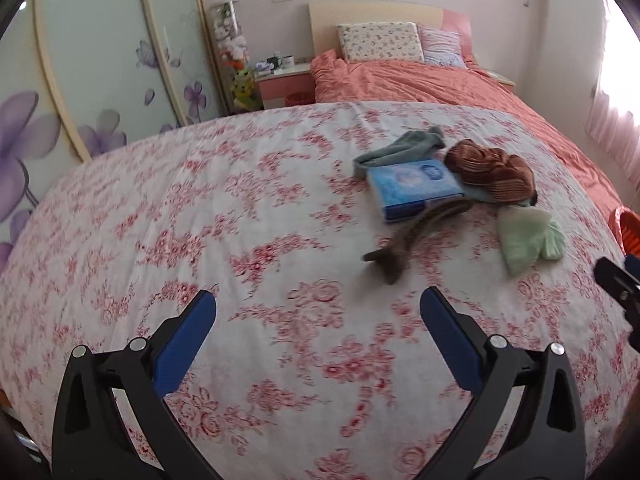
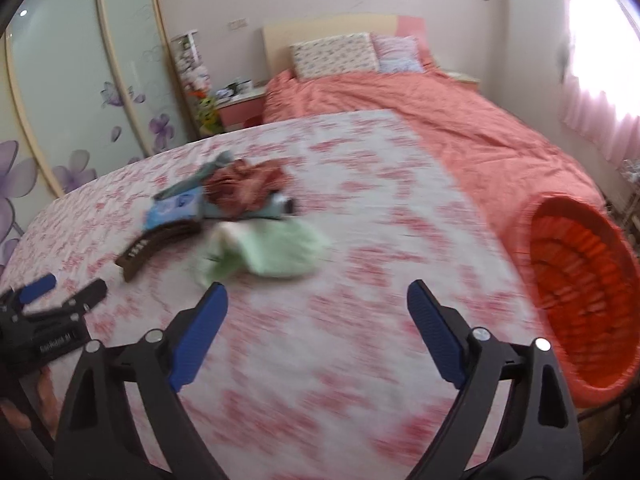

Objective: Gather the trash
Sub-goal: 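Grasp the brown hair clip with the left tool while the right tool grasps the light green cloth, then close the left tool further onto the brown hair clip, holding the green cloth in the right tool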

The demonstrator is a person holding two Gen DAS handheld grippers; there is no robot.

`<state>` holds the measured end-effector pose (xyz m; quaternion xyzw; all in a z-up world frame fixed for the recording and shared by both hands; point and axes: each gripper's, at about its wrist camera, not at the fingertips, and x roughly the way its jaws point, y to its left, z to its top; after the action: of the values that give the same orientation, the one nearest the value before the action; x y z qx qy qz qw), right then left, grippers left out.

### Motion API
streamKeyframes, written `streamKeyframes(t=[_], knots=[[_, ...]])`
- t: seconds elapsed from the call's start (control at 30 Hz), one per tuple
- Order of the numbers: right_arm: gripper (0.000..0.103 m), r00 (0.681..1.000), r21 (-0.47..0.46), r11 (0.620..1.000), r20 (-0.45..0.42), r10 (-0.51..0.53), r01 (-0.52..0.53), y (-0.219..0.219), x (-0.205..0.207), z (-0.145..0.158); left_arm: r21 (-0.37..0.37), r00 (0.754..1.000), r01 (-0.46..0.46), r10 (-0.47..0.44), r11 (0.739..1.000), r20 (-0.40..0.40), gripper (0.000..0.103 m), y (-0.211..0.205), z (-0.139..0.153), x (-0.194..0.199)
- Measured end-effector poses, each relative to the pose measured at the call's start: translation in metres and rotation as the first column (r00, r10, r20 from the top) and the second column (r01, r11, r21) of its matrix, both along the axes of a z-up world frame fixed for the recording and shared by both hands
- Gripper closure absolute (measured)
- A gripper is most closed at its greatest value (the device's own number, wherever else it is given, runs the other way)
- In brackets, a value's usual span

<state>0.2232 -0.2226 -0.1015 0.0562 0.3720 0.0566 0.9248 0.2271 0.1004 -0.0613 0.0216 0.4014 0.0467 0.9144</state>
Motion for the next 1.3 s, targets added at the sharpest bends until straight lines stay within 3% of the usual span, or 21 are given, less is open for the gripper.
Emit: streamKeyframes(t=[0.1, 0.23, 0.3, 0.33, 0.4, 0.53, 0.63, 0.83, 0.87, 0.9, 1.0, 1.3], knots=[[0.023, 0.999, 0.036, 0.999, -0.028, 0.029, -0.028, 0.025, 0.021, -0.004, -0.034, 1.0, 0.003, -0.003, 0.999, 0.005, 0.002, 0.009, -0.001, 0.001], [0.038, 0.997, 0.034, 0.999, -0.067, 0.031, -0.029, 0.049, 0.045, -0.013, -0.045, 1.0, 0.023, -0.022, 0.999, 0.019, 0.002, 0.012, -0.001, 0.001], [0.056, 0.995, 0.016, 1.0, -0.093, 0.024, -0.022, 0.052, 0.055, -0.02, -0.064, 0.999, 0.035, -0.034, 0.997, 0.023, 0.003, 0.013, -0.001, 0.002], [0.071, 0.994, 0.006, 1.0, -0.109, 0.021, -0.021, 0.053, 0.058, -0.024, -0.074, 0.999, 0.039, -0.037, 0.996, 0.025, 0.003, 0.014, -0.001, 0.004], [0.09, 0.995, 0.013, 1.0, -0.095, 0.026, -0.024, 0.047, 0.055, -0.025, -0.104, 0.998, 0.052, -0.048, 0.993, 0.039, 0.004, 0.013, 0.0, 0.008], [0.094, 0.996, 0.027, 0.999, -0.083, 0.019, -0.017, 0.032, 0.042, -0.022, -0.143, 0.996, 0.083, -0.077, 0.986, 0.047, 0.007, -0.002, 0.002, 0.021], [0.094, 0.997, 0.025, 1.0, -0.079, -0.015, 0.017, 0.016, 0.034, -0.02, -0.115, 0.992, 0.125, -0.125, 0.985, 0.007, 0.018, -0.022, -0.003, 0.036], [0.094, 0.995, 0.043, 0.998, -0.089, -0.051, 0.055, -0.009, 0.026, -0.017, -0.021, 0.982, 0.175, -0.176, 0.984, -0.063, 0.045, -0.053, -0.02, 0.056], [0.094, 0.995, 0.043, 0.997, -0.089, -0.052, 0.056, -0.011, 0.026, -0.017, -0.005, 0.983, 0.171, -0.171, 0.985, -0.066, 0.056, -0.055, -0.022, 0.057], [0.094, 0.995, 0.045, 0.997, -0.091, -0.053, 0.057, -0.012, 0.025, -0.018, -0.002, 0.983, 0.169, -0.169, 0.986, -0.072, 0.065, -0.054, -0.022, 0.058], [0.094, 0.995, 0.045, 0.998, -0.09, -0.047, 0.052, -0.013, 0.022, -0.019, -0.043, 0.982, 0.168, -0.171, 0.985, -0.079, 0.074, -0.045, -0.023, 0.052], [0.094, 0.996, 0.02, 1.0, -0.085, -0.012, 0.014, -0.001, 0.018, -0.022, -0.102, 0.993, 0.062, -0.071, 0.993, -0.092, 0.077, -0.002, -0.022, 0.007]])
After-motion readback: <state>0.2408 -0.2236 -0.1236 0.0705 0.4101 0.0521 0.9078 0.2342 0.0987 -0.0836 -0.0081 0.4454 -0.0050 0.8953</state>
